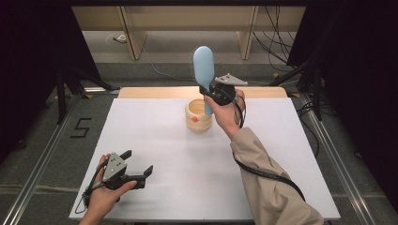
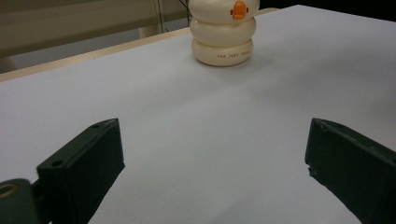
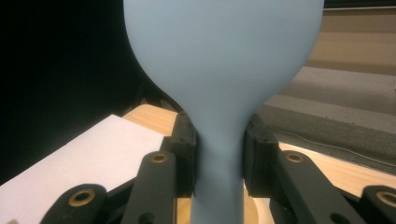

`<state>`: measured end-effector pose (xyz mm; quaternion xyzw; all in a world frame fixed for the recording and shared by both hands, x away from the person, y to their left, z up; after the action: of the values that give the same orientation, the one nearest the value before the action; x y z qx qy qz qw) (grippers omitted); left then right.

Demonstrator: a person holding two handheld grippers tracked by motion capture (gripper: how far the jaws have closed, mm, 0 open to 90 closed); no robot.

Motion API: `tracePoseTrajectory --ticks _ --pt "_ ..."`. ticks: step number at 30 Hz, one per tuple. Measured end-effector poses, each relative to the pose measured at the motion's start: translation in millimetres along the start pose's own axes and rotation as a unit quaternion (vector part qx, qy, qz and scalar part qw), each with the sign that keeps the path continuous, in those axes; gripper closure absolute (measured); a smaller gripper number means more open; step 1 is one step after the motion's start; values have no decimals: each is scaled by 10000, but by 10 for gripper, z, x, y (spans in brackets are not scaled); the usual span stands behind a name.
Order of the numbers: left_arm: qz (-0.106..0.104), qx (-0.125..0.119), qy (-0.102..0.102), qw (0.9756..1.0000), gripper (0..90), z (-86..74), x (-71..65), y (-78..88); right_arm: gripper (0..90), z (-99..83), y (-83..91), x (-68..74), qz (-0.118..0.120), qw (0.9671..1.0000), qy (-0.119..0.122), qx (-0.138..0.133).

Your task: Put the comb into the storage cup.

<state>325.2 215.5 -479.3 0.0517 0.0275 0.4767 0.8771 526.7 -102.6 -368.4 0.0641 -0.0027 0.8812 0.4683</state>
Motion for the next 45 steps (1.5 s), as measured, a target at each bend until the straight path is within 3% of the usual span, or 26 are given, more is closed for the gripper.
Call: tracePoseTrajectory --ticks 45 --pt "10 -10 10 10000 41 0 4 -2 702 -6 -147 38 -38 10000 39 14"
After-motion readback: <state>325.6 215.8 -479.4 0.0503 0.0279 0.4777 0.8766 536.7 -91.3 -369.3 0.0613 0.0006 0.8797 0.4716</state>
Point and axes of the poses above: each handheld gripper's, and its own axes: y roughly backward along the jaws, z roughly out of its top, x roughly to its left, the point moved 1 cm from there along -y, roughly forward along the jaws, and after that the axes turned 14 degrees about -x, right-handed, at the moved point
